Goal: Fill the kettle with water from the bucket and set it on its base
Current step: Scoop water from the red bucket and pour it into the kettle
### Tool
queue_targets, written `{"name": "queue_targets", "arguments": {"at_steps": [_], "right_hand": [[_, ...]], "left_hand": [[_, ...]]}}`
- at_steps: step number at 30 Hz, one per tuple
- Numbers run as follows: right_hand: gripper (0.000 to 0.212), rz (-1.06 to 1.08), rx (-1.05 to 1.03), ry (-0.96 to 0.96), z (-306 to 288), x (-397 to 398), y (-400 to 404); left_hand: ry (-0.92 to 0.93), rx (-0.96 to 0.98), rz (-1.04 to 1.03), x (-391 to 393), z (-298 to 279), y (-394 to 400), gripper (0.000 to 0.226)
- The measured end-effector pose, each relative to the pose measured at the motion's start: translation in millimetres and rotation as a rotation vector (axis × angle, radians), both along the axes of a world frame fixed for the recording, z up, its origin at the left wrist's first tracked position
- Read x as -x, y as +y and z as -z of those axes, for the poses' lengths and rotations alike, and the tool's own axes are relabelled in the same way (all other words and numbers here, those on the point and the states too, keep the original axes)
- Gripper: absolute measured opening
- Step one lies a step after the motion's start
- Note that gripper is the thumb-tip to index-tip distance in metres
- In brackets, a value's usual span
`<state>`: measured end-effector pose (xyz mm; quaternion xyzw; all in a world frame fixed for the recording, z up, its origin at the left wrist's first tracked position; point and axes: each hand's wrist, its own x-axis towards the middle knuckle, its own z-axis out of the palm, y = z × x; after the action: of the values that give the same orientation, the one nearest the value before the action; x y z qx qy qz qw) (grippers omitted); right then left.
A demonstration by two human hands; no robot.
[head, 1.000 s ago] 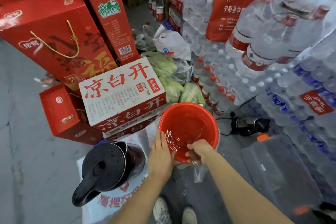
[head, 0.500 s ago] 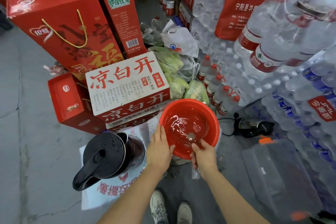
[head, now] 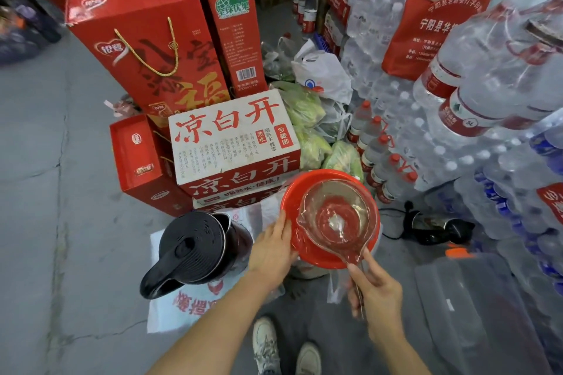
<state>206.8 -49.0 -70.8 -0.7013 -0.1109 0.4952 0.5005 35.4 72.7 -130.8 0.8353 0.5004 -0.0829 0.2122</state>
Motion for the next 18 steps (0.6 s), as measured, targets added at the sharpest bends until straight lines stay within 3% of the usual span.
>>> {"name": "queue_targets", "arguments": {"at_steps": [7,10,14,18], "right_hand": [[0.058,-0.046,-0.059,-0.029,-19.3,4.3,-5.1],[0.058,-0.065,-0.076,-0.024,-27.1,6.8,-8.3],[0.057,-0.089,-0.113,-0.012,-38.4,17.9,-12.5],[0.060,-0.115,-0.136,0.001,-47.2,30.3,-14.5]], "left_hand": [[0.140,-0.243,0.162,46.3,-34.6,9.0,0.064],[0.211,-0.331,0.156,80.4,-57.9,22.0,0.067],[0.364,-0.181,-0.001,121.4,-75.4,32.1,0.092],[0.354,-0.138,-0.061,132.2,-84.9,32.4,0.093]]}}
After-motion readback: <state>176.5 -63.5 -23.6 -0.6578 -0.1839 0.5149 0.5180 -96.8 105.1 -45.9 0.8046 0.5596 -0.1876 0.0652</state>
